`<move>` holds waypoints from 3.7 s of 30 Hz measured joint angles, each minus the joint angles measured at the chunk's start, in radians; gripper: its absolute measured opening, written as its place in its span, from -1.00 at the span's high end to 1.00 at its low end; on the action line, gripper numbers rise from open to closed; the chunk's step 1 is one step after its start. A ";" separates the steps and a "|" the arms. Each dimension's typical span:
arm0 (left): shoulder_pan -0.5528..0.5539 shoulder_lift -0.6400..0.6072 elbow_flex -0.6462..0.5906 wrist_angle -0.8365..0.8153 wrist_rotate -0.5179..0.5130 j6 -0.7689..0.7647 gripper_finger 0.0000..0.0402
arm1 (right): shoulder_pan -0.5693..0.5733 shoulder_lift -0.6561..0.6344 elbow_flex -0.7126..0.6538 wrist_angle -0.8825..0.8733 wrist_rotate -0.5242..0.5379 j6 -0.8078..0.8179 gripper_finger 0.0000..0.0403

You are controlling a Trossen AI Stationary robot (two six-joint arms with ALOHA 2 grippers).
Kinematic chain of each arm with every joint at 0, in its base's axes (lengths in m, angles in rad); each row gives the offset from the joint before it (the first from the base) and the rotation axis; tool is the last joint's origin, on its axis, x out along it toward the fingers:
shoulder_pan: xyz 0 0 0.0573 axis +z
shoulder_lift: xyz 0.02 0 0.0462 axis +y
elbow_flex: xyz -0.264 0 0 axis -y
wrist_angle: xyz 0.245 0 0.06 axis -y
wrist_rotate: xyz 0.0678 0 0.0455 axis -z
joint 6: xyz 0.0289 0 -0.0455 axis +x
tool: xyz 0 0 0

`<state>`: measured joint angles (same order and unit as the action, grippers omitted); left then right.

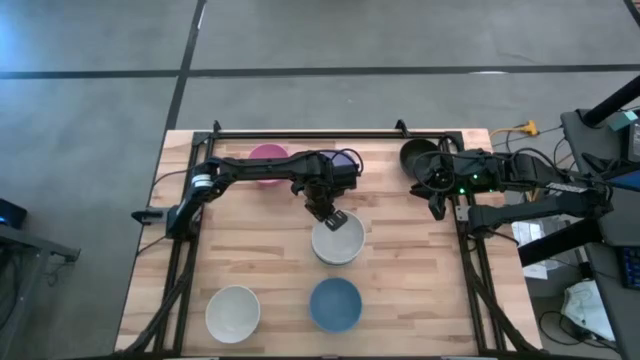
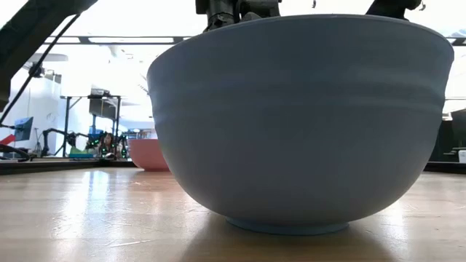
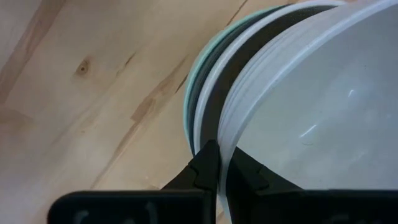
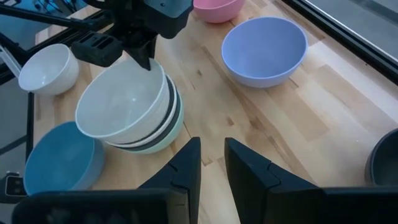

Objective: Nest bowls inside each other
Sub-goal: Stack the top white bowl on top of the stacked white bowl, then stack the purple bowl on top of the stacked white bowl

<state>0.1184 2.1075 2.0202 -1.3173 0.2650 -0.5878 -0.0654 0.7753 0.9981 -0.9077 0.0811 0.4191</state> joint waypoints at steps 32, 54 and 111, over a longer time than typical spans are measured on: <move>0.032 -0.029 0.012 0.038 0.114 0.124 0.96 | 0.000 0.000 0.000 0.000 -0.001 0.026 0.66; 0.046 -0.033 -0.038 0.078 0.104 0.126 1.00 | 0.000 0.001 0.000 0.000 -0.001 0.026 0.66; 0.016 -1.043 -0.997 0.266 -0.248 0.174 1.00 | -0.219 1.269 0.618 -0.007 -0.108 -0.750 0.84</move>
<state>0.1345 1.0640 1.0229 -1.0509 0.0167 -0.4142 -0.2844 2.0446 1.6161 -0.9144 -0.0269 -0.3306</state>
